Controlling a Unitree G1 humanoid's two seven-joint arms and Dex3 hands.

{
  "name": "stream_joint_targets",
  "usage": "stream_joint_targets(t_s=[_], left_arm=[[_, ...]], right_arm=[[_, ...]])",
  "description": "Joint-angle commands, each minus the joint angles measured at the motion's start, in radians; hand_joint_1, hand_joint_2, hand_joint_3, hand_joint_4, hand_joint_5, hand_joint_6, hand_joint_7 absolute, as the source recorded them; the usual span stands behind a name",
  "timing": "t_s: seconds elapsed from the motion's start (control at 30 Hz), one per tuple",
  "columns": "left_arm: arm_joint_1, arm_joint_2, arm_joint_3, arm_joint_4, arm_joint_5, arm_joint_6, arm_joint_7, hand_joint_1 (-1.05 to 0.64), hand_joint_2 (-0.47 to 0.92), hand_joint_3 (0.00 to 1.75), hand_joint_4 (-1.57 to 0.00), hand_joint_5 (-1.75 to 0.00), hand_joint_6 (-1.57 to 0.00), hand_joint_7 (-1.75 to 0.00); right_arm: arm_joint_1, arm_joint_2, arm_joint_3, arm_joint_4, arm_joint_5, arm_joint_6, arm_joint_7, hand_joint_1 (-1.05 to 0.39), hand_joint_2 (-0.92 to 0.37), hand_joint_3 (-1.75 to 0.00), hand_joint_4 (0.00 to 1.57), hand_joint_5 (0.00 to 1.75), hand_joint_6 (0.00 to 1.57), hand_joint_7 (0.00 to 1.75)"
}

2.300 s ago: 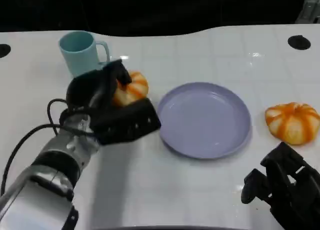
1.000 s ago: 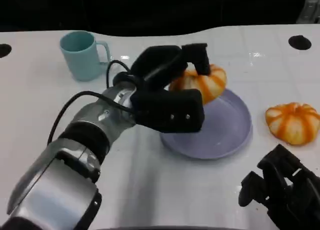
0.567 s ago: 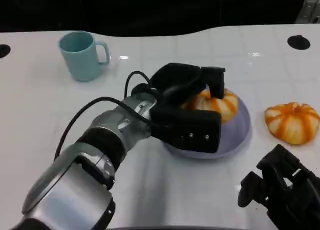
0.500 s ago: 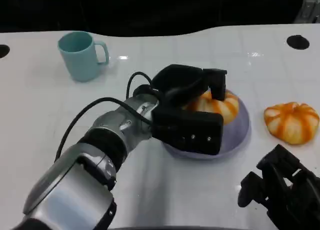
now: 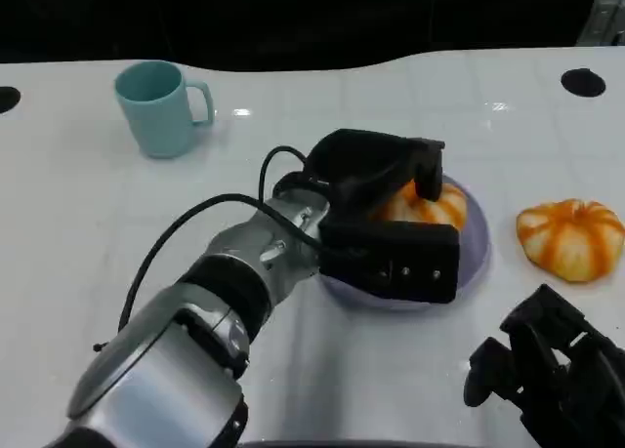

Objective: Grasp the bread from the table and place it into the plate.

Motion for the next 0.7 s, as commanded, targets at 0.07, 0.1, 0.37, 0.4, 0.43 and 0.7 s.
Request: stream_joint_targets(t_s=[0.07,0.1,0.37,0.4,0.43,0.7], left_arm=[[-0.023,-0.007,0.001,0.005,-0.002,0.048,-0.036,-0.21,0.91,0.06,-0.67,-0.69,-0.80,-0.22],[-0.026,-0.009,-0.008,0.005,0.005,0.063,-0.057,-0.21,0.92,0.05,-0.66,-0.67,-0.79,-0.20],[-0.048,-0.013,-0.076,0.001,0.064,0.162,-0.142,-0.52,0.92,0.26,-0.18,-0.25,-0.28,0.00],[-0.053,-0.013,-0.087,0.003,0.077,0.177,-0.154,-0.58,0.92,0.29,-0.14,-0.22,-0.25,0.00],[-0.057,-0.013,-0.095,0.004,0.084,0.191,-0.168,-0.62,0.92,0.32,-0.11,-0.20,-0.24,0.00],[-0.075,0.001,-0.097,0.000,0.081,0.233,-0.289,-0.82,0.92,0.46,-0.01,-0.13,-0.16,0.00]], right_arm=[[0.006,-0.012,-0.002,-0.012,-0.002,-0.009,0.001,-0.52,-0.77,-0.55,0.65,1.75,0.53,1.57],[0.006,-0.011,-0.002,-0.012,-0.001,-0.008,0.001,-0.52,-0.77,-0.55,0.65,1.75,0.53,1.57],[0.006,-0.010,-0.003,-0.012,0.002,-0.006,0.000,-0.52,-0.77,-0.53,0.66,1.75,0.53,1.57],[0.005,-0.011,-0.003,-0.011,0.001,-0.008,0.002,-0.52,-0.77,-0.53,0.66,1.75,0.53,1.58],[0.004,-0.011,-0.003,-0.010,-0.001,-0.008,0.001,-0.52,-0.77,-0.53,0.66,1.75,0.53,1.58],[0.002,-0.013,-0.004,-0.012,-0.005,-0.007,-0.003,-0.53,-0.78,-0.53,0.66,1.75,0.52,1.59]])
